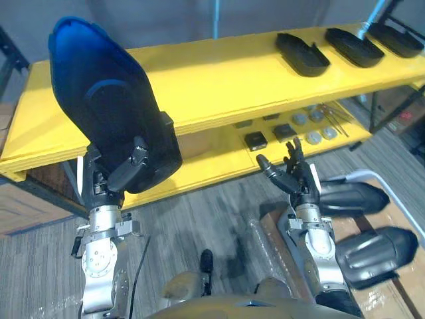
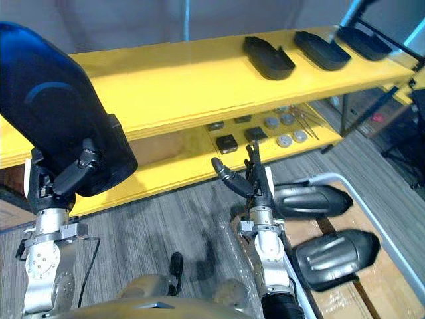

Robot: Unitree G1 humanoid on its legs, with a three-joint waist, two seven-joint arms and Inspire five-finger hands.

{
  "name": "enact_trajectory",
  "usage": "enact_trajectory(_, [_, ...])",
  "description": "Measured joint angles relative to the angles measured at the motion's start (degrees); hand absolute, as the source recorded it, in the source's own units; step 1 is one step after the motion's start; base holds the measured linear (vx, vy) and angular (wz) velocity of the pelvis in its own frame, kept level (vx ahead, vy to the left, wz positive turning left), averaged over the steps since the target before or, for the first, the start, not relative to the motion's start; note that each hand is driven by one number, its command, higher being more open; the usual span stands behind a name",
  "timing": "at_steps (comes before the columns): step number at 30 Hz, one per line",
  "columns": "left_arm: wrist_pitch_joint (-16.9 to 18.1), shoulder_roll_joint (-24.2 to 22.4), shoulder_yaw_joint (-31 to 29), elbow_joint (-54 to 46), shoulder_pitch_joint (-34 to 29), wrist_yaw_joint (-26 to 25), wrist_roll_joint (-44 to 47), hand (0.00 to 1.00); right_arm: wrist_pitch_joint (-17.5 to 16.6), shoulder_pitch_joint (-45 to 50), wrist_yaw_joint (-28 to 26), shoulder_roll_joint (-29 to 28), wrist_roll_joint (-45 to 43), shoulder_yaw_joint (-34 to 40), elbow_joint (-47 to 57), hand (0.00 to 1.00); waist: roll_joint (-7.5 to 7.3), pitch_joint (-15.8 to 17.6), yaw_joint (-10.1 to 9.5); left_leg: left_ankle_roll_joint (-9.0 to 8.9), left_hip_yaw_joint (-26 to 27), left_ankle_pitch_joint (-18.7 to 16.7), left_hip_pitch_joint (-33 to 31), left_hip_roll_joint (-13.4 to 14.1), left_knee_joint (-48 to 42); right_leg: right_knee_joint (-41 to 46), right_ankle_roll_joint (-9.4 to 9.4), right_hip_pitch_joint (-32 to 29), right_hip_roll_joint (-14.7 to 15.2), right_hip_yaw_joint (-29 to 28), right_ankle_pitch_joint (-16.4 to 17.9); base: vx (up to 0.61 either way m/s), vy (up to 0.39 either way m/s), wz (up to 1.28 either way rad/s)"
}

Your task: Walk over and take three plastic housings, then place them on the shelf

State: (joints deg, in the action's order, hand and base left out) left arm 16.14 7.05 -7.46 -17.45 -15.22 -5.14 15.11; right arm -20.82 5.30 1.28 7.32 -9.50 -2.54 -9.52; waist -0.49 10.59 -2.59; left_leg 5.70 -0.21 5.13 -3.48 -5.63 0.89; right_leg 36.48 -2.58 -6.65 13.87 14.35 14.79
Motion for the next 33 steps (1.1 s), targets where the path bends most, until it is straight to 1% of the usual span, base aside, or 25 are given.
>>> enact_trajectory(1, [-0.2, 0.3, 0.5, 0.2, 0.5, -0.3, 0.0, 0.0, -0.1, -0.1, -0.5, 0.0, 0.0, -0.2, 0.0, 1.0, 0.06, 0.0, 0.09, 0.12, -0.8, -0.2, -0.1, 0.0, -0.3, -2.4, -0.05, -1.0, -1.0, -1.3, 0.0, 0.12, -0.073, 0.76])
enact_trajectory(2, [-0.3, 0.7, 1.3, 1.3, 1.6, -0.6, 0.0, 0.0, -0.1, 0.0, -1.4, 0.1, 0.0, -0.5, 0.0, 1.0, 0.25, 0.2, 0.45, 0.17, -3.0, -0.7, -0.3, 0.0, -1.2, -7.1, -0.62, -3.1, -3.2, -5.0, -0.4, 0.11, -0.093, 0.98])
enact_trajectory(3, [-0.3, 0.8, 2.8, 2.9, 2.2, -0.7, 0.0, 0.0, -0.1, 0.1, -2.2, 0.1, 0.0, -0.7, 0.0, 1.0, 0.42, 0.2, 1.46, 0.13, -5.4, -1.6, -0.4, 0.0, -2.6, -11.3, -1.87, -4.2, -4.9, -8.6, -1.3, 0.11, -0.1, 1.02])
enact_trajectory(5, [-0.3, 0.8, 4.4, 5.1, 1.9, -0.4, 0.0, 0.0, -0.1, 0.1, -2.2, 0.2, 0.0, -1.4, 0.3, 1.0, 0.24, 0.1, 1.57, -0.26, -7.4, -3.4, 0.0, -0.1, -4.8, -16.2, -3.27, -4.9, -5.7, -10.7, -2.7, 0.13, -0.114, 0.76])
enact_trajectory(8, [-0.5, 0.7, 5.2, 6.0, -0.9, -0.4, 0.0, 0.0, -0.2, -0.8, -2.2, 0.4, 0.0, -4.1, 1.3, 1.0, -0.77, -0.5, 0.61, -1.89, -7.8, -7.0, 0.7, -0.4, -9.1, -21.7, -1.78, -4.7, -5.6, -9.4, -7.0, 0.17, -0.14, 0.21])
enact_trajectory(10, [-0.7, 0.7, 5.1, 6.0, -1.5, -0.3, 0.1, 0.0, -0.8, -0.7, -2.2, 0.4, 0.0, -5.5, 1.8, 1.0, -1.85, -1.2, -0.04, -2.68, -7.8, -9.5, 1.2, -1.3, -11.1, -23.6, -0.54, -2.0, -5.4, -8.9, -9.1, 0.21, -0.194, 0.07])
enact_trajectory(11, [-0.8, 0.6, 5.1, 5.8, -1.4, -0.2, 0.3, 0.0, -1.0, -0.8, -2.3, 0.4, 0.0, -6.2, 2.2, 1.0, -2.94, -1.9, -0.48, -3.0, -7.6, -11.7, 0.9, -2.1, -12.8, -25.2, -0.32, 0.2, -4.9, -8.5, -11.4, 0.22, -0.233, -0.02])
enact_trajectory(12, [-0.8, 0.0, 4.7, 5.5, -1.5, -0.2, 0.8, 0.0, -1.0, -1.6, -2.6, 0.7, 0.0, -6.6, 2.2, 1.0, -2.39, -1.8, -0.5, -2.96, -6.3, -14.6, 0.6, -1.2, -15.3, -26.4, -1.76, 1.4, -5.0, -7.4, -15.2, 0.17, -0.191, -0.05])
enact_trajectory(13, [-0.9, -0.4, 4.7, 5.5, -1.6, -0.3, 1.1, 0.0, -1.0, -1.7, -2.8, 0.9, 0.0, -6.8, 2.3, 1.0, -1.56, -2.0, -0.39, -3.19, -5.4, -15.8, 0.3, 0.0, -16.8, -26.7, -1.48, 1.8, -5.8, -7.0, -15.1, 0.16, -0.171, -0.06])
enact_trajectory(14, [-0.9, -0.9, 4.7, 5.4, -1.6, -0.3, 1.0, 0.0, -1.2, -1.8, -3.0, 1.2, 0.2, -7.0, 2.4, 1.0, -0.43, -2.7, -0.15, -4.29, -3.5, -17.7, -0.7, 2.4, -18.9, -27.2, -1.17, 2.0, -7.3, -6.5, -14.9, 0.13, -0.12, -0.03])
enact_trajectory(16, [-0.9, -1.6, 4.8, 5.4, -1.5, -0.2, 1.0, 0.0, -1.2, -1.8, -3.1, 2.1, 0.3, -7.0, 2.4, 1.0, 0.74, -3.4, 0.45, -5.7, -3.1, -19.1, -1.9, 4.7, -21.4, -27.7, -0.21, 2.3, -9.2, -5.7, -14.6, 0.18, -0.125, 0.03])
enact_trajectory(17, [-1.0, -1.9, 4.8, 5.4, -1.5, -0.2, 1.0, 0.0, -1.1, -1.6, -3.1, 2.4, 0.1, -6.8, 2.5, 1.0, 0.98, -3.4, 1.41, -6.34, -3.1, -19.7, -1.8, 5.8, -22.2, -27.6, 0.55, 3.1, -10.1, -4.9, -14.1, 0.23, -0.122, 0.12])
enact_trajectory(19, [-1.3, -1.9, 4.9, 5.4, -1.5, -0.3, 1.0, 0.0, -1.1, -0.7, -3.8, 2.5, -1.2, -5.6, 3.8, 1.0, 0.99, -3.4, 2.53, -7.04, -1.9, -19.4, -0.4, 6.8, -23.1, -27.6, 1.54, 4.7, -11.1, -4.7, -13.0, 0.19, -0.094, 0.06])
enact_trajectory(20, [-1.3, -1.9, 5.0, 5.5, -1.5, -0.5, 1.0, 0.0, -1.1, -0.2, -4.0, 2.5, -2.2, -5.3, 4.7, 1.0, 1.01, -3.4, 2.7, -7.09, -1.0, -19.4, -0.8, 7.0, -25.0, -27.7, 1.3, 5.3, -11.1, -4.7, -12.3, 0.16, -0.072, 0.01])
enact_trajectory(22, [-1.5, -2.2, 5.1, 5.8, -0.8, -0.9, 1.0, 0.0, -1.3, 1.4, -4.8, 2.6, -3.2, -3.6, 7.9, 1.0, 2.07, -2.8, 2.98, -7.65, 1.8, -19.1, -4.0, 8.0, -34.4, -27.9, 1.31, 7.3, -11.1, -4.5, -10.9, 0.13, -0.036, 0.06])
enact_trajectory(23, [-1.9, -2.6, 5.1, 5.9, -0.4, -1.0, 1.0, 0.0, -1.8, 2.3, -5.0, 2.8, -3.2, -2.8, 9.0, 1.0, 2.81, -2.3, 3.18, -9.74, 3.7, -17.2, -6.6, 9.0, -41.1, -29.0, 1.57, 9.5, -11.0, -4.3, -10.4, 0.13, 0.015, 0.06])
enact_trajectory(24, [-2.2, -2.7, 5.2, 5.9, -0.4, -0.8, 1.0, 0.0, -2.3, 3.2, -5.1, 2.4, -3.2, -2.4, 9.4, 1.0, 2.81, -2.1, 3.03, -9.28, 5.8, -18.4, -7.4, 10.1, -43.5, -30.3, 1.89, 11.9, -10.2, -4.1, -10.2, 0.12, 0.018, 0.05])
enact_trajectory(25, [-2.2, -2.6, 5.3, 5.9, -0.4, -0.7, 1.0, 0.0, -2.6, 3.4, -5.2, 2.4, -3.2, -2.2, 9.4, 1.0, 2.89, -2.1, 2.99, -9.1, 6.7, -19.5, -7.5, 11.0, -42.2, -30.6, 2.01, 12.4, -10.0, -4.1, -10.1, 0.11, 0.014, 0.01])
enact_trajectory(26, [-2.2, -2.6, 5.4, 5.9, -0.2, 0.0, 1.0, 0.0, -2.6, 3.4, -5.4, 2.4, -3.4, -1.6, 9.9, 1.0, 3.4, -2.1, 3.09, -9.14, 8.2, -20.1, -7.6, 12.4, -36.9, -31.5, 1.93, 13.1, -9.8, -4.1, -9.6, 0.1, 0.036, 0.13])
enact_trajectory(27, [-2.2, -2.7, 5.4, 5.9, 0.1, 1.0, 0.9, 0.0, -2.6, 3.4, -5.3, 2.3, -4.7, -0.9, 10.9, 1.0, 4.14, -2.1, 3.6, -9.33, 7.9, -19.5, -7.9, 12.8, -30.2, -31.8, 1.11, 13.8, -9.0, -4.1, -9.0, 0.14, 0.105, 0.17])
enact_trajectory(28, [-2.2, -2.7, 5.4, 5.9, 0.2, 1.4, 0.9, 0.0, -2.6, 3.4, -5.0, 2.2, -5.0, -0.6, 11.2, 1.0, 4.24, -2.1, 3.86, -9.55, 7.6, -18.5, -8.1, 12.5, -27.0, -31.5, 0.63, 13.8, -8.4, -4.1, -8.7, 0.16, 0.19, 0.08])
enact_trajectory(29, [-2.2, -2.7, 5.5, 5.9, 0.1, 1.7, 0.6, 0.0, -2.6, 3.4, -4.6, 2.1, -5.2, -0.1, 11.9, 1.0, 4.74, -2.4, 3.95, -10.19, 6.7, -15.1, -7.5, 11.9, -20.4, -30.6, -0.64, 13.6, -7.4, -4.9, -7.9, 0.17, 0.261, -0.32])
enact_trajectory(30, [-2.2, -2.7, 5.5, 5.9, 0.1, 1.6, 0.4, 0.0, -2.6, 3.3, -4.6, 2.7, -6.3, 0.0, 12.2, 1.0, 5.6, -2.5, 3.47, -9.65, 7.0, -7.7, -5.6, 11.9, -17.4, -29.4, -2.09, 13.0, -7.1, -6.7, -6.9, 0.14, 0.238, -0.51])
enact_trajectory(31, [-2.3, -2.4, 5.3, 5.9, 0.2, 1.5, 0.4, 0.0, -2.4, 3.3, -4.7, 2.4, -7.3, -0.3, 12.1, 1.0, 5.46, -2.8, 3.33, -8.55, 8.0, -7.9, -5.0, 11.4, -17.3, -29.0, -2.46, 13.0, -6.6, -7.7, -6.7, 0.16, 0.225, -0.61])
enact_trajectory(33, [-2.5, -2.2, 4.6, 5.6, 1.6, 1.4, 0.5, 0.0, -2.3, 3.3, -4.7, 1.9, -7.8, -1.4, 13.6, 1.0, 3.0, -2.3, 3.35, -7.33, 11.1, -8.5, -4.3, 9.6, -16.5, -29.0, -3.22, 11.7, -4.3, -10.2, -7.2, 0.17, 0.178, -0.45])
